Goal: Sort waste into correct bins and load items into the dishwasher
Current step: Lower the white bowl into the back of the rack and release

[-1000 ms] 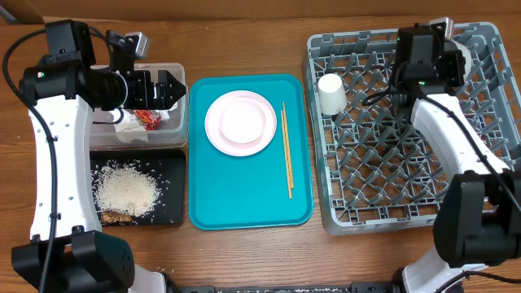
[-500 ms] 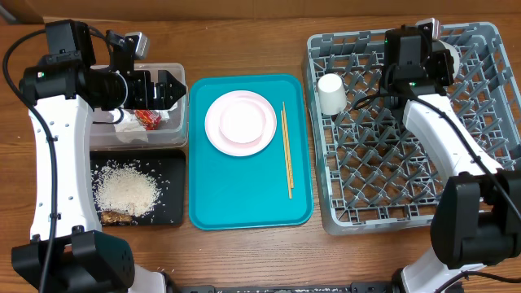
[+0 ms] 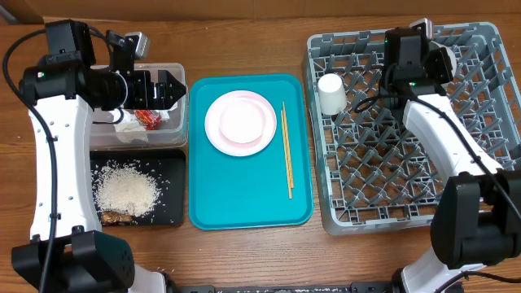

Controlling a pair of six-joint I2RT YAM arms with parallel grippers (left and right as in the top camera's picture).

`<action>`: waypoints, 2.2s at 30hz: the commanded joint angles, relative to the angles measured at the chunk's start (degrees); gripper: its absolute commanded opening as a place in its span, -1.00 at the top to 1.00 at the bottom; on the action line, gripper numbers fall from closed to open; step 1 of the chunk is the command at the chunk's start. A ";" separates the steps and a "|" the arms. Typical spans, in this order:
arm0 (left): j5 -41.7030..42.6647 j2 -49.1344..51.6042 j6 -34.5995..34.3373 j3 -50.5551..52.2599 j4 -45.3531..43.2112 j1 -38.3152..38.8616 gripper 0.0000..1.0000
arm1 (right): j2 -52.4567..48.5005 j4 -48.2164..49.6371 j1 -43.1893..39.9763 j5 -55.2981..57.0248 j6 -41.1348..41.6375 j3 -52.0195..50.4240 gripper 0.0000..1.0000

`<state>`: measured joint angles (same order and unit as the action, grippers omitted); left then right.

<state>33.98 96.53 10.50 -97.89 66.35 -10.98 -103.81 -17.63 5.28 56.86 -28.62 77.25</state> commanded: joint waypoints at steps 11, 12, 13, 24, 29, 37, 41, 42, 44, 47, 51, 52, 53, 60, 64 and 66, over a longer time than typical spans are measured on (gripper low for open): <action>-0.09 -0.44 -0.44 -1.51 -0.02 0.13 -1.00 | 0.11 -0.70 0.13 -1.53 -5.92 -0.37 0.92; -0.09 -0.44 -0.42 -1.51 -0.02 0.13 -1.00 | 0.11 -0.70 0.26 -1.53 -5.92 -0.37 0.92; -0.09 -0.44 -0.44 -1.51 -0.02 0.13 -1.00 | 0.11 -0.72 0.46 -1.53 -5.92 -0.37 0.92; -0.09 -0.44 -0.44 -1.51 -0.02 0.13 -1.00 | 0.11 -2.36 1.90 -1.49 -3.19 -0.39 0.92; -0.09 -0.44 -0.42 -1.51 -0.02 0.13 -1.00 | 0.11 -3.58 1.90 -1.49 -0.66 -0.39 0.92; -0.09 -0.44 -0.42 -1.51 0.00 0.13 -1.00 | 0.11 -3.72 3.48 -1.49 -0.13 -0.39 0.92; -0.09 -0.44 -0.44 -1.51 -0.02 0.13 -1.00 | 0.11 -3.74 4.50 -1.46 -1.86 -0.39 0.92; -0.09 -0.44 -0.42 -1.51 -0.02 0.13 -1.00 | 0.11 -3.76 4.72 -1.44 -1.86 -0.39 0.92; -0.09 -0.44 -0.42 -1.51 -0.02 0.13 -1.00 | 0.11 -4.07 5.18 -1.44 -1.84 -0.39 0.92; -0.09 -0.44 -0.42 -1.51 -0.02 0.13 -1.00 | 0.11 -4.42 5.92 -1.42 -1.84 -0.39 0.92; -0.09 -0.44 -0.42 -1.51 -0.02 0.13 -1.00 | 0.11 -5.18 6.64 -1.44 -1.81 -0.39 0.92; -0.09 -0.44 -0.42 -1.51 -0.02 0.13 -1.00 | 0.11 -5.33 6.86 -1.42 -1.81 -0.39 0.92; -0.09 -0.44 -0.42 -1.51 -0.02 0.13 -1.00 | 0.11 -5.46 7.02 -1.44 -1.81 -0.39 0.92; -0.09 -0.44 -0.44 -1.51 -0.02 0.13 -1.00 | 0.11 -5.92 8.59 -0.98 -1.81 -0.39 0.76; -0.09 -0.44 -0.42 -1.51 -0.02 0.13 -0.99 | 0.11 -6.12 9.73 0.17 -1.77 -0.39 0.65; -0.09 -0.44 -0.42 -1.51 -0.02 0.13 -1.00 | 0.11 -6.12 10.40 0.72 -1.70 -0.39 0.53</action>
<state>33.98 96.53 10.50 -97.86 66.37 -10.98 -103.79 -23.92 14.50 56.07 -30.50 77.19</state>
